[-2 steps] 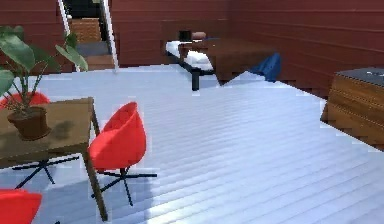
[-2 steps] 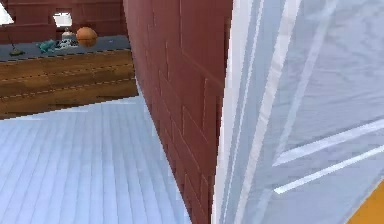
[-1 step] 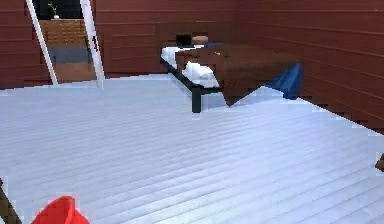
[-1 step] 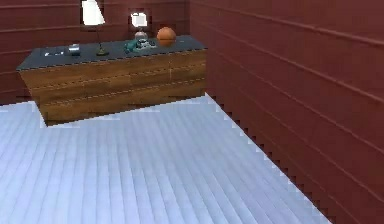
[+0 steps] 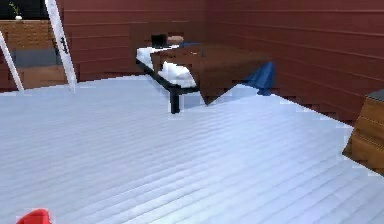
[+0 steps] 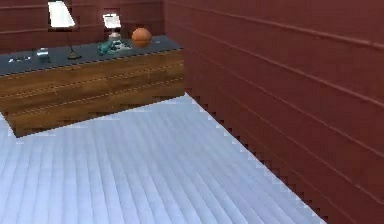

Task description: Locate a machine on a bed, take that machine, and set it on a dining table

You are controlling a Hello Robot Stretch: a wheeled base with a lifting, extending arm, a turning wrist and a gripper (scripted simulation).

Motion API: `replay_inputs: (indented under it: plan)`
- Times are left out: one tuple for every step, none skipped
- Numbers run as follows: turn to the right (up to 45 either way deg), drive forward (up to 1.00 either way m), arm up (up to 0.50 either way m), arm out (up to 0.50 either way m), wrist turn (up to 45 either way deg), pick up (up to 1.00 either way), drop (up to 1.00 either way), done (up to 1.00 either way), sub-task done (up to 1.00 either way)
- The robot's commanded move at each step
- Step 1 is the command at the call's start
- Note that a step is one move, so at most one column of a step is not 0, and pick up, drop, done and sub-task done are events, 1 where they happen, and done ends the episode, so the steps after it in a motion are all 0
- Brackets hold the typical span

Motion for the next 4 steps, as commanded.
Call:
replay_inputs:
  plan:
    - [0.0, 0.50, 0.00, 0.00, 0.0, 0.00, 0.00, 0.00, 0.00]
    - [-15.0, 0.00, 0.00, 0.00, 0.0, 0.00, 0.00, 0.00, 0.00]
    - [0.0, 1.00, 0.00, 0.00, 0.0, 0.00, 0.00, 0.00, 0.00]
    - [0.0, 0.65, 0.00, 0.00, 0.0, 0.00, 0.00, 0.00, 0.00]
